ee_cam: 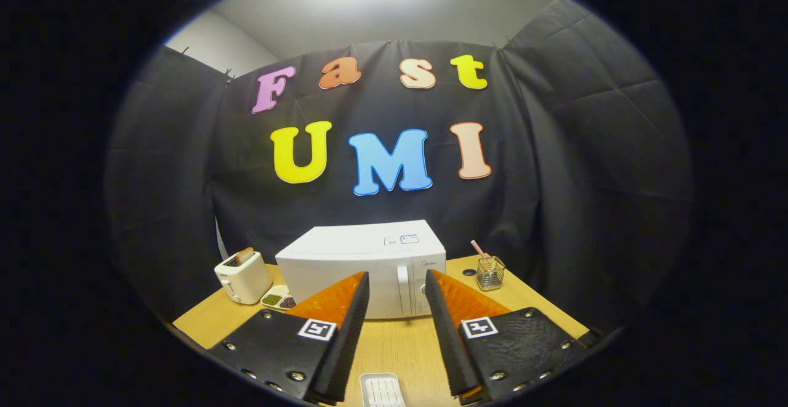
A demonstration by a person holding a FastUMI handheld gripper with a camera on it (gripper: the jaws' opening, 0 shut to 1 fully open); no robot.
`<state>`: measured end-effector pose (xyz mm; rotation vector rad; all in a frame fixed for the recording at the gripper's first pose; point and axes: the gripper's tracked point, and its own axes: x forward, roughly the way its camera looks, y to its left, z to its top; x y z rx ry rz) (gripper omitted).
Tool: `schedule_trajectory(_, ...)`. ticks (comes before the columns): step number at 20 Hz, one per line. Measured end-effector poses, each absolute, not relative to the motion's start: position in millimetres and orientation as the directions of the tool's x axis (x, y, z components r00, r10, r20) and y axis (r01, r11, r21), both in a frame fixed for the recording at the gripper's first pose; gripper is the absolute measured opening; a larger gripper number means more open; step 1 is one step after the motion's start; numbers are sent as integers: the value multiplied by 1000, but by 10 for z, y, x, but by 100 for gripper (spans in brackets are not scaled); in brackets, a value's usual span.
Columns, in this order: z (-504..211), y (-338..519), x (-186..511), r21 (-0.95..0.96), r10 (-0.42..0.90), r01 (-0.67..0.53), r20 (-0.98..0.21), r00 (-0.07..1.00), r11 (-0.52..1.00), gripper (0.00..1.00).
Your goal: Open the microwave, put the food inside, and close the microwave door.
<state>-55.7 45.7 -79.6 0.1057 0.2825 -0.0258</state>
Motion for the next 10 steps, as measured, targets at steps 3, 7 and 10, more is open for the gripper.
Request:
schedule_trajectory(3, -792, 363, -632, 64, -40, 60, -278, 960, 996, 93)
schedule_trajectory(7, -759, 263, -667, 57, -61, 79, -270, 961, 995, 95)
schedule_trajectory(10, -749, 195, -627, 56, -78, 95, -262, 962, 994, 95)
